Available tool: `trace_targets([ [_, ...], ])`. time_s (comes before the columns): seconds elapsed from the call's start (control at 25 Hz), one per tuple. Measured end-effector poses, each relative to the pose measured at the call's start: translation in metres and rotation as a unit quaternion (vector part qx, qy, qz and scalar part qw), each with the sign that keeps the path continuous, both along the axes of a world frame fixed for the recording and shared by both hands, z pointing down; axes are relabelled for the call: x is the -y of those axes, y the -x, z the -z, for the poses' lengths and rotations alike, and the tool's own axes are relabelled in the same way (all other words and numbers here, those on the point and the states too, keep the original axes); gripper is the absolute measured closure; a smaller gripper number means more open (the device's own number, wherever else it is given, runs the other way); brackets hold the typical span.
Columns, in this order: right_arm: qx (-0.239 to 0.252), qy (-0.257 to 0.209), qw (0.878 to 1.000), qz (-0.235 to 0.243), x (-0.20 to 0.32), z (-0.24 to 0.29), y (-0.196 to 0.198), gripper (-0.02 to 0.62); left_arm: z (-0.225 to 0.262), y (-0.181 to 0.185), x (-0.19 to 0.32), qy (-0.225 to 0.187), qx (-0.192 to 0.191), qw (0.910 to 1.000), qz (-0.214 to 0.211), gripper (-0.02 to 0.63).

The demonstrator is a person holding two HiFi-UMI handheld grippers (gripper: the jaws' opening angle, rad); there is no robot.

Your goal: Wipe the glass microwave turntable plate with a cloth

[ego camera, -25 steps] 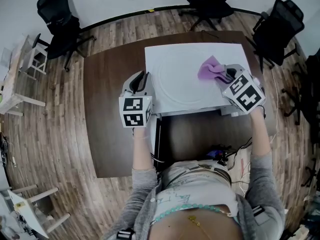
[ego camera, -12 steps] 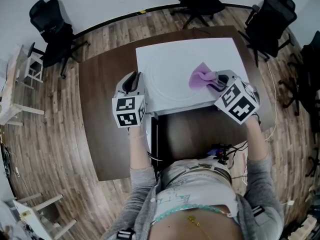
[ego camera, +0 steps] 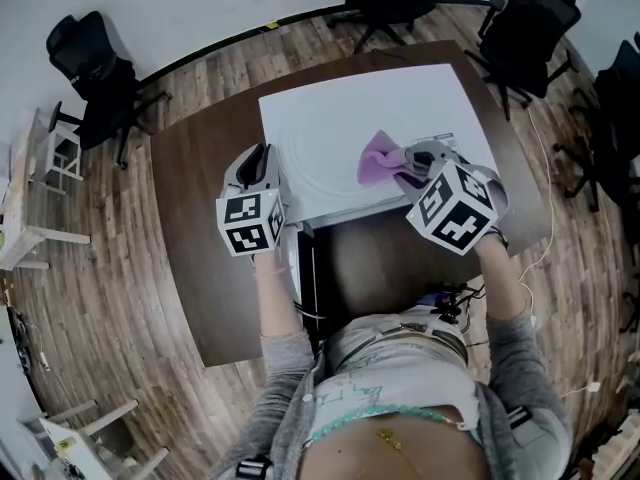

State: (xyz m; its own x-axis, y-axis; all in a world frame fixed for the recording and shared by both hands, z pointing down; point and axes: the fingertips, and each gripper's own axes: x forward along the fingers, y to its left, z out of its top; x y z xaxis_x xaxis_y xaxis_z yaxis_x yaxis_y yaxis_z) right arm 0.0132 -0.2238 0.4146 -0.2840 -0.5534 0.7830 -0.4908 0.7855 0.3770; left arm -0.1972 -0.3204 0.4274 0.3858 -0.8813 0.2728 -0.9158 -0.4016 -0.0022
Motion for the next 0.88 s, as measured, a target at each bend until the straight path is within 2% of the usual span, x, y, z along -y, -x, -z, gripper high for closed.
trace_targets([
  [0.2, -0.005, 0.006, 1.0, 0.016, -0.001, 0.003, 0.008, 0.495, 0.0, 0.001, 0.001, -0.001, -0.003, 1.0, 0.002, 0.548],
  [0.44, 0.047, 0.01, 0.998, 0.029, -0.003, 0.011, 0.021, 0.497, 0.004, -0.007, -0.001, 0.002, -0.003, 1.0, -0.001, 0.549],
  [0.56, 0.075, 0.005, 0.997, 0.026, 0.003, 0.012, 0.027, 0.496, 0.004, -0.007, 0.0, 0.003, 0.009, 1.0, -0.001, 0.549],
  [0.72, 0.104, -0.007, 0.994, 0.016, 0.014, 0.013, 0.027, 0.495, 0.004, -0.008, 0.0, -0.001, 0.046, 0.999, -0.002, 0.549],
  [0.88, 0.143, -0.02, 0.989, 0.001, 0.026, 0.015, 0.024, 0.497, 0.01, -0.008, -0.001, -0.014, 0.055, 0.9984, -0.003, 0.555],
])
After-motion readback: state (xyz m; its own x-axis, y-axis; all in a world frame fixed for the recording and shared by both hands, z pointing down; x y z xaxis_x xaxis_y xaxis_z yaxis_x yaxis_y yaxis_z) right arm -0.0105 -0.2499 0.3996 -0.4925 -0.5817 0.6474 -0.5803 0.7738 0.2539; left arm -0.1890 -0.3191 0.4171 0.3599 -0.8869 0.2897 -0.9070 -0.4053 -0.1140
